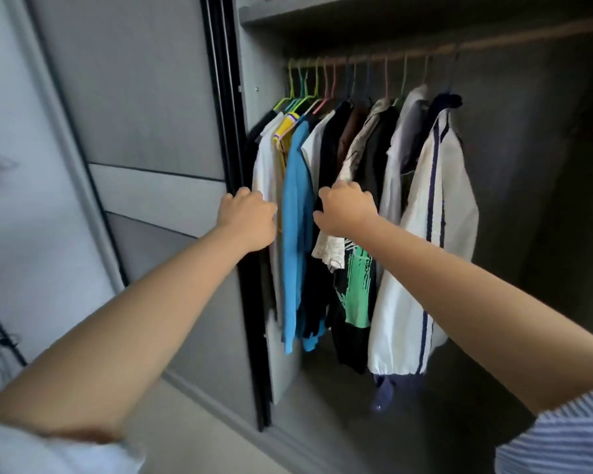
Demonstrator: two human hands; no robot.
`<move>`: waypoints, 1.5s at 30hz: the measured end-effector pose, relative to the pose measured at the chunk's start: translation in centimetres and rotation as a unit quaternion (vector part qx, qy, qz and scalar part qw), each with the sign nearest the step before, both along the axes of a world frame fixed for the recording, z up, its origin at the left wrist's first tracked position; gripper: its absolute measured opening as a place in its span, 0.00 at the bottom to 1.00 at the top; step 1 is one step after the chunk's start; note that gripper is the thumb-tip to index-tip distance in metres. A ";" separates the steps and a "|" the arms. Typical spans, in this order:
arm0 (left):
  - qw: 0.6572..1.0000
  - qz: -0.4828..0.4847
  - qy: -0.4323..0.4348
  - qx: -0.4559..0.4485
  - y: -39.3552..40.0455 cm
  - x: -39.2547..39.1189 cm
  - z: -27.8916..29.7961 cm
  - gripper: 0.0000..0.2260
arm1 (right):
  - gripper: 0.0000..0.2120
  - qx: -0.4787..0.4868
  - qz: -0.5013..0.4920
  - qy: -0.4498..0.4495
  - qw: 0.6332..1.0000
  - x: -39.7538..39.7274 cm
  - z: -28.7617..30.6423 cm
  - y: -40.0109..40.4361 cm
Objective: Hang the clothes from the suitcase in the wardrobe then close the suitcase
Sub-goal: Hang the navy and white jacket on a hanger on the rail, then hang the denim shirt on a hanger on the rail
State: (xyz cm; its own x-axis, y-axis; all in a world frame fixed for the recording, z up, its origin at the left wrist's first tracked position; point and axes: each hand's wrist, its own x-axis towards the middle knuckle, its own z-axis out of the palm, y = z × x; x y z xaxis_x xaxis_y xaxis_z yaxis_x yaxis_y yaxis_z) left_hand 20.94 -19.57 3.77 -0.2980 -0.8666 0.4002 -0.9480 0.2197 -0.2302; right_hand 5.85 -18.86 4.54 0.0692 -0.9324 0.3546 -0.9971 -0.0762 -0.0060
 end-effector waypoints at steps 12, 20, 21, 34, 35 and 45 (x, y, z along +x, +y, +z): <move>0.947 0.212 0.057 0.234 17.9 29.2 -14.9 0.15 | 0.16 0.175 0.122 -0.082 0.974 27.3 -13.2 11.3; 0.873 0.313 0.061 0.369 29.6 42.5 -24.8 0.15 | 0.17 0.366 0.296 -0.010 0.882 39.0 -25.5 19.4; 0.858 0.327 0.070 0.389 31.0 43.8 -26.5 0.15 | 0.17 0.393 0.315 -0.001 0.864 40.3 -27.4 20.0; 0.777 0.363 0.140 0.494 35.6 49.5 -44.1 0.12 | 0.15 0.605 0.283 0.035 0.744 44.6 -48.0 24.1; 0.767 0.367 0.153 0.504 35.6 50.1 -45.7 0.12 | 0.15 0.613 0.273 0.035 0.741 45.0 -49.3 24.4; 0.694 0.321 0.200 0.612 35.2 60.1 -64.8 0.10 | 0.14 0.680 0.074 -0.021 0.729 49.6 -65.2 27.7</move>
